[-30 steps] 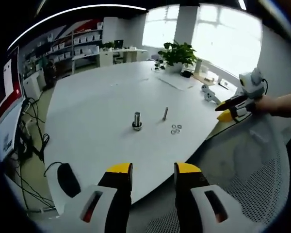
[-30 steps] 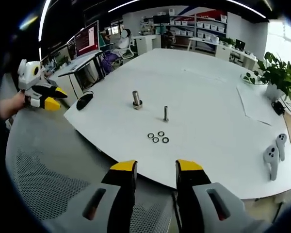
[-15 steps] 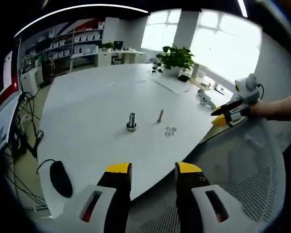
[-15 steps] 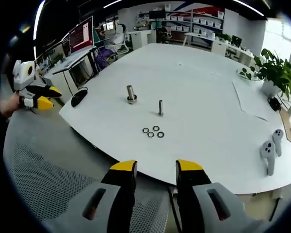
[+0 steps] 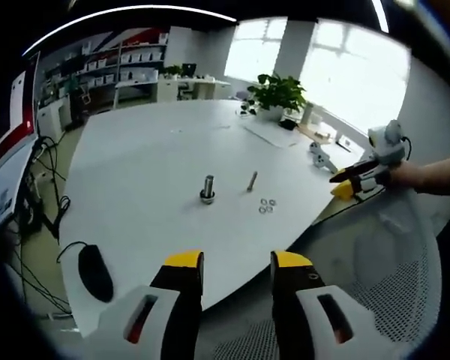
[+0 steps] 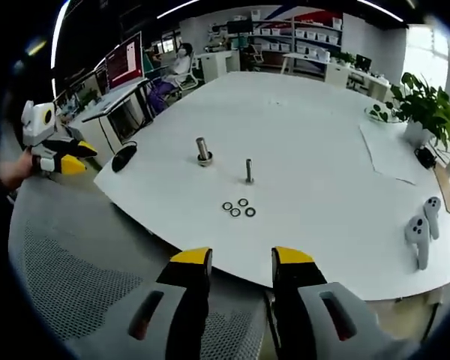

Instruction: Place the washer onto the threaded stud by aligning its center hole with the stud, sliding it down to the base, and recovering from edge contact or off-axis alignment until the washer reaches the visible bottom stop.

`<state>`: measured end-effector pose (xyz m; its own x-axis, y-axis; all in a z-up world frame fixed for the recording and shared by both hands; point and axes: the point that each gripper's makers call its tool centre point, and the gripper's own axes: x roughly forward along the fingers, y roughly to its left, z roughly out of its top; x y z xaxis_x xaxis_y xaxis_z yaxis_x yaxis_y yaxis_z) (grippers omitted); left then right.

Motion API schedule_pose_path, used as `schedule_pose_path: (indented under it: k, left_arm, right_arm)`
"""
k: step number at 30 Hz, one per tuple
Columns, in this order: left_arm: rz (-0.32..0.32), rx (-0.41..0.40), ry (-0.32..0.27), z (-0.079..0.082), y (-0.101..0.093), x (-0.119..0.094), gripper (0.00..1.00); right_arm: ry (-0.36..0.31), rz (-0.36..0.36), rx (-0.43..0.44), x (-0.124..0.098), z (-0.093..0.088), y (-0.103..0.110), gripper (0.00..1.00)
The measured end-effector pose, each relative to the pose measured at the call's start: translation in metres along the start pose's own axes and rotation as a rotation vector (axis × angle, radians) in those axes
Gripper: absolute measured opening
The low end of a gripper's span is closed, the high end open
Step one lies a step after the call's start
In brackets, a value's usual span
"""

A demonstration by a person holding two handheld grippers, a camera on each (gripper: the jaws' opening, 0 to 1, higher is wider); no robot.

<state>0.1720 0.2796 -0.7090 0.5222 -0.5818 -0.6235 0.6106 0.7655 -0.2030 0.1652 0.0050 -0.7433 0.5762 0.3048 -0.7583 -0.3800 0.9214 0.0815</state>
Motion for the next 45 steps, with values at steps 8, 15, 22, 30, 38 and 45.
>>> schedule_pose_path:
  k: [8, 15, 22, 30, 38, 45]
  left_arm:
    - [0.024, -0.010, 0.010, -0.001, 0.006, 0.000, 0.34]
    - [0.033, 0.019, 0.011, -0.001, 0.006, 0.000, 0.34]
    - [0.071, 0.030, 0.019, -0.001, 0.011, -0.002, 0.34]
    - [0.092, 0.047, 0.032, -0.004, 0.015, -0.002, 0.33]
    - [0.102, 0.038, 0.033, -0.005, 0.018, -0.002, 0.34]
    - [0.105, 0.039, 0.043, -0.007, 0.019, -0.001, 0.35]
  right_arm:
    - [-0.073, 0.035, 0.030, -0.003, 0.016, 0.005, 0.35]
    - [-0.034, 0.121, -0.014, 0.008, 0.015, 0.008, 0.39]
    - [-0.014, 0.110, -0.132, 0.028, 0.022, -0.015, 0.39]
    - [0.043, 0.143, -0.186, 0.071, 0.027, -0.028, 0.36]
    - [0.122, 0.199, -0.238, 0.107, 0.016, -0.020, 0.33]
    - [0.190, 0.243, -0.205, 0.134, 0.001, -0.017, 0.31]
